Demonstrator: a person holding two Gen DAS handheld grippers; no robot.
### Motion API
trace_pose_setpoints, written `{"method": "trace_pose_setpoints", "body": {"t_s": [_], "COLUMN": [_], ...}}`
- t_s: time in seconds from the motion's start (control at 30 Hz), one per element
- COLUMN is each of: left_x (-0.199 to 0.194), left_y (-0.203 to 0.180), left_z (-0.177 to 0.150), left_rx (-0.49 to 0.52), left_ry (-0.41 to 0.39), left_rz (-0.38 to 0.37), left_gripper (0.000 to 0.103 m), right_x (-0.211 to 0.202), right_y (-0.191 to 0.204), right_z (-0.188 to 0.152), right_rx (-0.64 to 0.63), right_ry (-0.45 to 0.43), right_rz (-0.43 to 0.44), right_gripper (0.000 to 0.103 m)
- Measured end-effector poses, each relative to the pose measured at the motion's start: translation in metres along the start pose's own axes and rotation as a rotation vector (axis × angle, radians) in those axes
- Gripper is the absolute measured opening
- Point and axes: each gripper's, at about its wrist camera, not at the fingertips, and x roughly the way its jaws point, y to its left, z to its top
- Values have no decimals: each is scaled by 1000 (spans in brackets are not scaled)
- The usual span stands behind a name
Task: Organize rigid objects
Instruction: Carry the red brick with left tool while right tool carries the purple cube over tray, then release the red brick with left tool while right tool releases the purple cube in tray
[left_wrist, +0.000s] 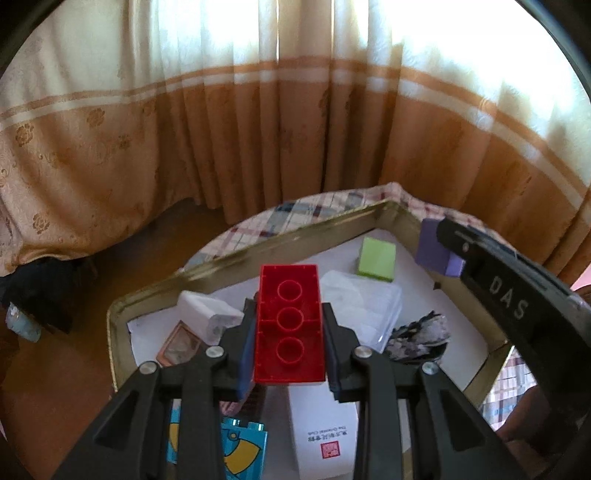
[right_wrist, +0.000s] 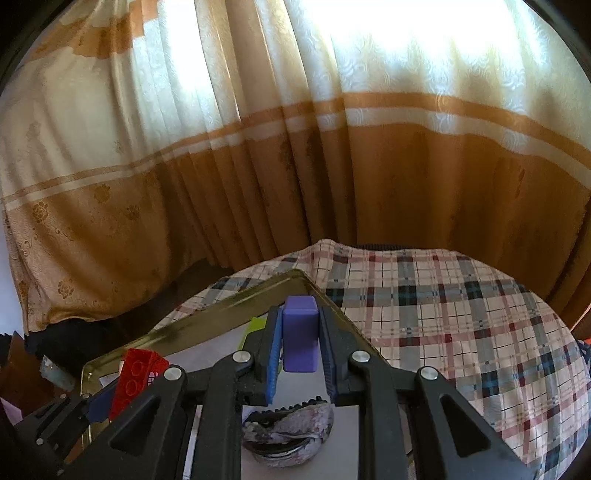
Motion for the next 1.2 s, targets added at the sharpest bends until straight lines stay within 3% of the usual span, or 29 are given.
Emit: {"method": "trace_pose_setpoints", "body": {"t_s": [0.27,0.33,0.37,0.4,0.43,0.5,0.6,0.77,0.93,1.1,1.2], "left_x": [14,14,14,13,11,4,-10,-17,-32,-43,-48], "left_y": [-2,-4,-7,-9,-12,-15,-20,-21,-10,3,5], "left_z": [-1,-2,-2,-3,-4,-4,-8,-16,-32,-46,-52], "left_rx": [13,23,38,56,73,86,115,128,89,22,8], "left_ry": [34,33,32,30,27,-3,-72,-93,-156,-219,-245], "left_rz": [35,39,43,45,45,73,105,136,105,78,74], "left_gripper": [31,36,41,59,83,103,103,103,103,103,103], "right_x": [24,29,31,31,28,17,3,-17,-34,-58,-63], "right_y": [-2,-2,-2,-3,-4,-6,-6,-9,-12,-19,-19], "right_z": [-1,-1,-2,-2,-3,-4,-6,-10,-21,-43,-50], "right_rx": [21,37,47,58,70,89,96,119,129,146,136], "right_ry": [94,123,135,140,127,80,46,2,-35,-172,-202], "right_rz": [21,57,64,70,78,94,117,119,125,78,47], "right_gripper": [22,31,51,72,79,79,84,84,84,87,90]}}
